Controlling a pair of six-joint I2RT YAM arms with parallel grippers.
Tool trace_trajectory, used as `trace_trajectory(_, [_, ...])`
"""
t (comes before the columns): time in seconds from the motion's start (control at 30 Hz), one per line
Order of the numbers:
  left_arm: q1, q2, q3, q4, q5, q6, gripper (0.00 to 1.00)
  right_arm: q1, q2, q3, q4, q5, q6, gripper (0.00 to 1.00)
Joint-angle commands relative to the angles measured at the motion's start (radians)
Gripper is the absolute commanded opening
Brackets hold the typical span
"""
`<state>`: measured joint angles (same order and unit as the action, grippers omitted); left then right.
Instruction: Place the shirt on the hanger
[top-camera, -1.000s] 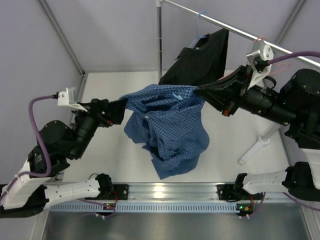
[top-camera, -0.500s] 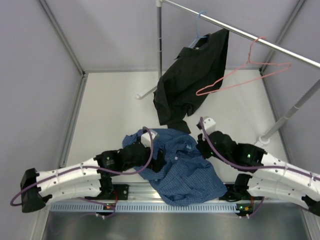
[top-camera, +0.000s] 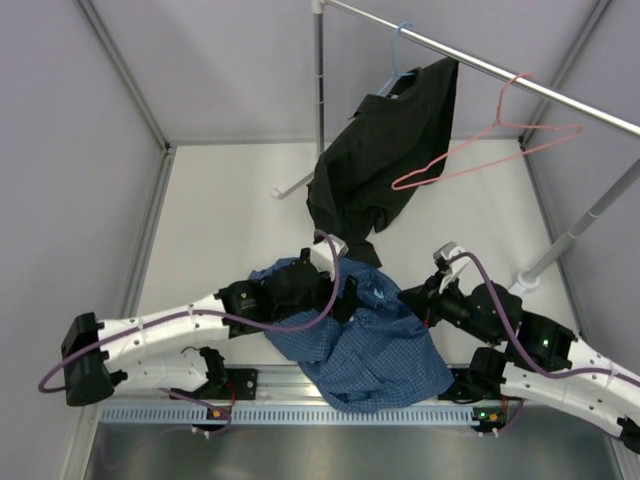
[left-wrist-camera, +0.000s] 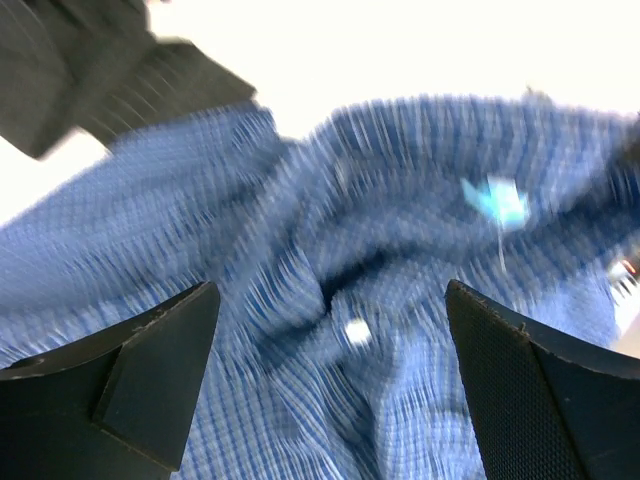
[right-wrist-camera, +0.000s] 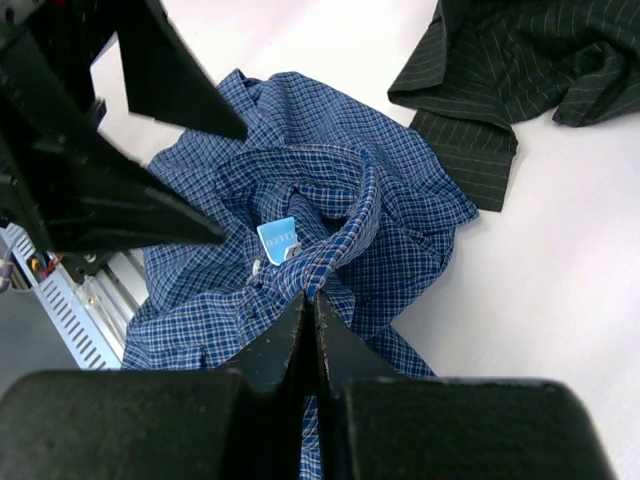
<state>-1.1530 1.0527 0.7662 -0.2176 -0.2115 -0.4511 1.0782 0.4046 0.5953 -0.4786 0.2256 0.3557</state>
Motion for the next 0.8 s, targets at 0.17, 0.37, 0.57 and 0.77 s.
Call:
trace_trajectory(0.17, [0.12, 0.182, 0.222, -0.106, 0.062, 0.17, 0.95, 0.011, -0.047, -0.014, 0.092, -0.017, -0.031, 0.0])
trace_trajectory(0.37, [0.183, 0.138, 0.157, -0.117, 0.207, 0.167, 0.85, 0.011, -0.11, -0.026, 0.09, -0.012, -0.027, 0.0])
trace_trajectory(0.57, [0.237, 0.115, 0.114, -0.083, 0.418, 0.172, 0.62, 0.011, -0.102, -0.031, 0.101, -0.029, -0.032, 0.0])
trace_trajectory(0.77, [0.24, 0.124, 0.097, -0.057, 0.456, 0.163, 0.51, 0.012, -0.11, -0.032, 0.113, -0.061, -0.043, 0.0])
